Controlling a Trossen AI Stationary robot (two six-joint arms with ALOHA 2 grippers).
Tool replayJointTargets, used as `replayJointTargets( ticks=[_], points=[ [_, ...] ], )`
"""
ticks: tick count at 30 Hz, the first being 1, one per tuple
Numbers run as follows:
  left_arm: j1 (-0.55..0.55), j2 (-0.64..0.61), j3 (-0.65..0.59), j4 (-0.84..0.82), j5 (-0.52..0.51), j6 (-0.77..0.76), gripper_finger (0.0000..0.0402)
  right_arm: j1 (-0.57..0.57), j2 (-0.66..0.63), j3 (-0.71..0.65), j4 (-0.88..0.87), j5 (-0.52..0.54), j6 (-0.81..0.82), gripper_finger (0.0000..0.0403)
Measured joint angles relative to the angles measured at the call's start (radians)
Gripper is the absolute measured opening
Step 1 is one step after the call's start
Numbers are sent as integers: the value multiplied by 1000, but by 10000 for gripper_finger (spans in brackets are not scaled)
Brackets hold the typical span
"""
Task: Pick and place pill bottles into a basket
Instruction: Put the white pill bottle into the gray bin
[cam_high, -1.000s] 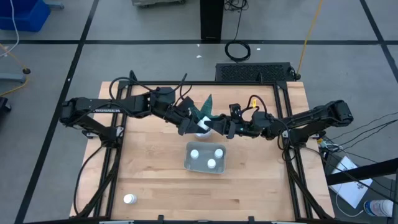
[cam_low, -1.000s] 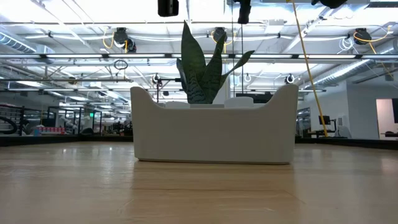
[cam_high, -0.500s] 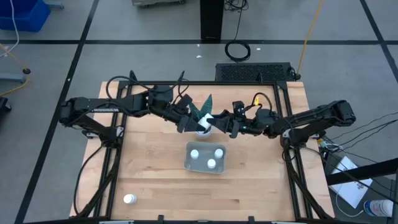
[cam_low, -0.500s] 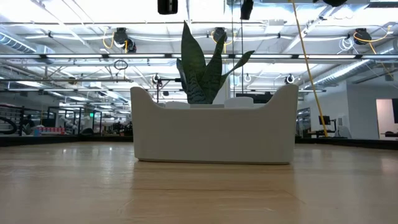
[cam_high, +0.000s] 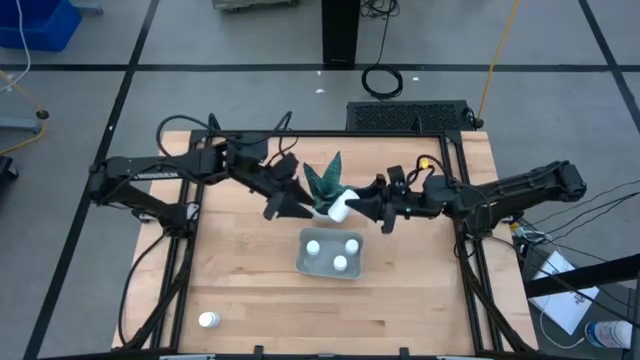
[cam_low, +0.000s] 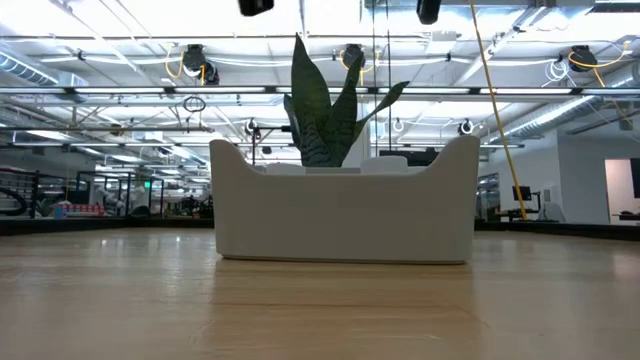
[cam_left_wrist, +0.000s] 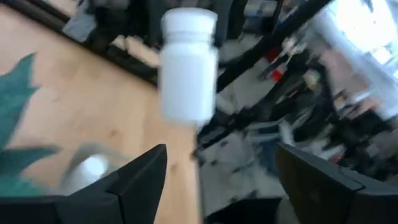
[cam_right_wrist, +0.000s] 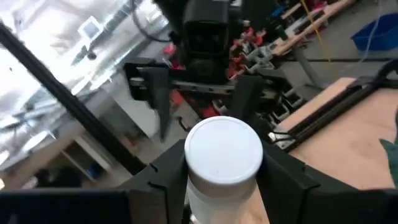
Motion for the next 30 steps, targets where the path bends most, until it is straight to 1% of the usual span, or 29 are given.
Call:
replayJointTargets(
  ticks=[3,5,7,9,11,13,15,17,20,21,23,27,30],
  points=[
    [-1,-21,1,-47,-58,85,278,15,2,0,-72,1,-52,147],
    [2,-51,-2,-118,-102,116,257,26,10,-1,-117,5,-53,148],
    [3,-72,3,-125,-134,139,233,40,20,0,-153,31,-55,148],
    [6,-99,-2,-183,-147,152,203,63,32,0,-162,60,-94,149],
    [6,-112,1,-161,-148,165,169,87,44,0,-158,87,-157,148],
    [11,-141,-2,-202,-149,180,133,106,63,0,-144,106,-217,148],
    [18,-152,4,-181,-148,183,97,123,82,0,-149,107,-240,149],
    [32,-170,-1,-226,-151,184,62,135,110,0,-134,109,-245,151],
    [43,-187,0,-228,-167,193,13,156,147,0,-133,109,-264,151],
    [48,-198,-1,-252,-171,203,8,158,161,0,-130,109,-266,150],
    [53,-218,0,-247,-179,226,12,160,191,0,-130,108,-265,149],
    [56,-252,0,-269,-248,256,22,162,244,0,-124,108,-264,151],
    [62,-278,0,-276,-279,266,19,162,281,0,-123,108,-268,152]
  ],
)
